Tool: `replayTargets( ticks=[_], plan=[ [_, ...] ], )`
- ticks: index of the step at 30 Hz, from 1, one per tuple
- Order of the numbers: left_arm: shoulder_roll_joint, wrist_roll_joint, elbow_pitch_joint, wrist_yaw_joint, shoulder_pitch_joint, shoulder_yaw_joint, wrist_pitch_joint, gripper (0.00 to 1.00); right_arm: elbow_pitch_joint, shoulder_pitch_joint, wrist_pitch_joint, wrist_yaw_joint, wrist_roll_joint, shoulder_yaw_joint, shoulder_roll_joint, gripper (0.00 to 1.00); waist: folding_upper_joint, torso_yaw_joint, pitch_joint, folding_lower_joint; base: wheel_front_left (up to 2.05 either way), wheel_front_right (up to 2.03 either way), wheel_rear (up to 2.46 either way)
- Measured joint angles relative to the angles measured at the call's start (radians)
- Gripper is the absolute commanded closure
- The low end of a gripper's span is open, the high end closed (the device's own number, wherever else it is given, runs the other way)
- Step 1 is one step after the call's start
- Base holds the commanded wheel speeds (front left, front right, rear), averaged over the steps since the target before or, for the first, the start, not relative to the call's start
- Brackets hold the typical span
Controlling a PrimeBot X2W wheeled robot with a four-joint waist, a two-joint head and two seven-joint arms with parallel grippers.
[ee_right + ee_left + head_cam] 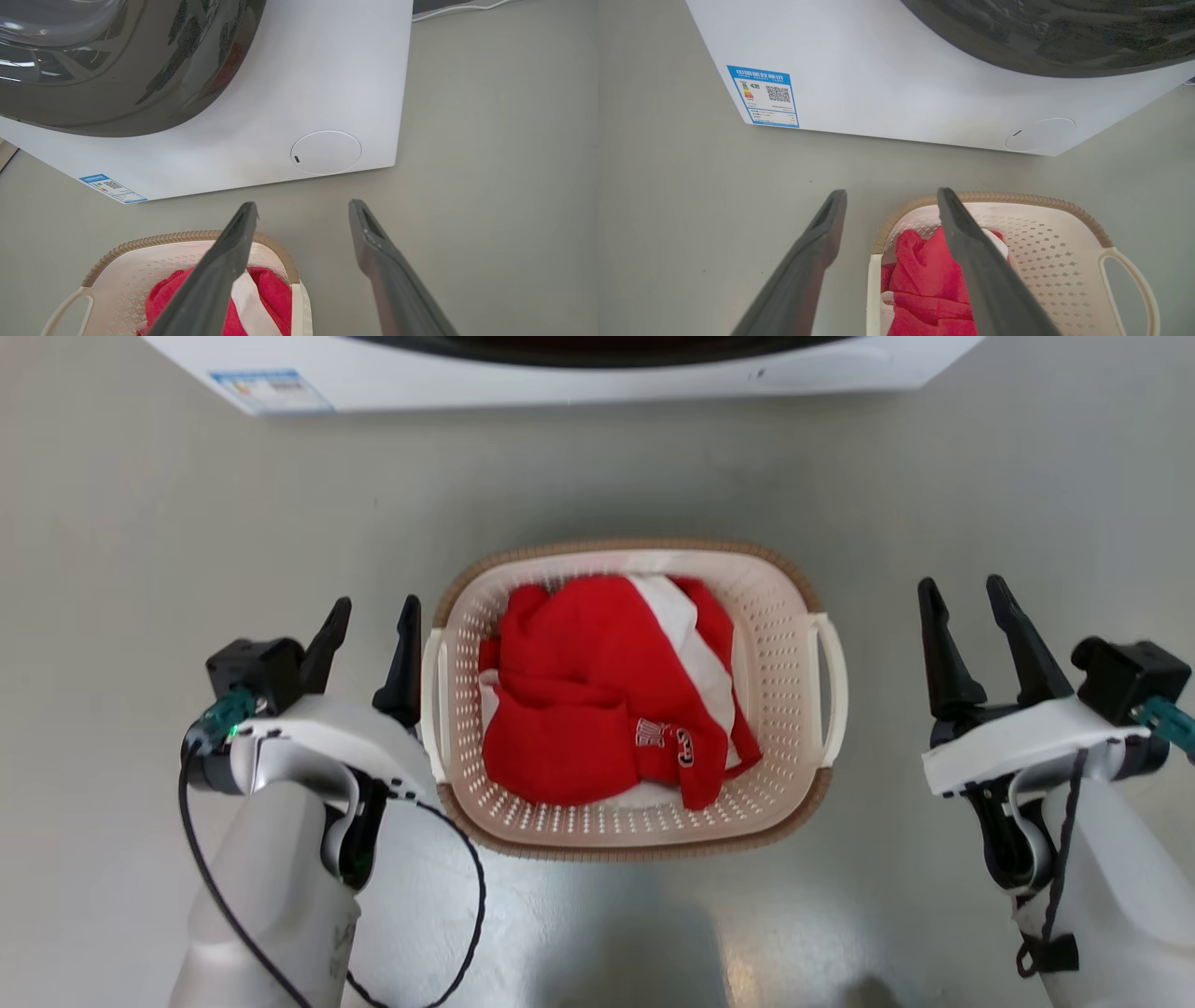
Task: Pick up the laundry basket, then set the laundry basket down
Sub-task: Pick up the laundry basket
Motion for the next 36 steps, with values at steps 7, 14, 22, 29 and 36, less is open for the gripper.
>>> replayTargets(
  ticks=[7, 14, 22, 29, 36],
  plan=[
    [0.002, -0.018, 0.107, 0.0, -0.089, -0.049, 0.0, 0.0, 0.075, -0.074, -0.001, 0.0, 0.028, 0.056, -0.003, 0.0, 0.0, 0.006, 0.097, 0.0, 0.0, 0.0, 0.0],
    [0.003, -0.054, 0.203, 0.0, -0.159, -0.103, 0.0, 0.0, 0.165, -0.13, -0.001, 0.0, 0.067, 0.122, -0.002, 0.0, 0.0, 0.009, 0.186, 0.0, 0.0, 0.0, 0.0],
    [0.003, -0.073, 0.273, 0.0, -0.22, -0.154, 0.0, 0.0, 0.231, -0.187, -0.002, 0.0, 0.099, 0.196, -0.002, 0.0, 0.0, 0.014, 0.257, 0.0, 0.0, 0.0, 0.0],
    [-0.002, -0.113, 0.321, 0.0, -0.248, -0.213, 0.0, 0.0, 0.298, -0.215, -0.002, 0.001, 0.137, 0.252, -0.002, 0.0, 0.0, 0.019, 0.283, 0.0, 0.0, 0.0, 0.0],
    [-0.002, -0.152, 0.374, 0.0, -0.27, -0.254, 0.0, 0.0, 0.329, -0.217, -0.002, 0.001, 0.17, 0.277, -0.001, 0.0, 0.0, 0.016, 0.286, 0.0, 0.0, 0.0, 0.0]
  ],
)
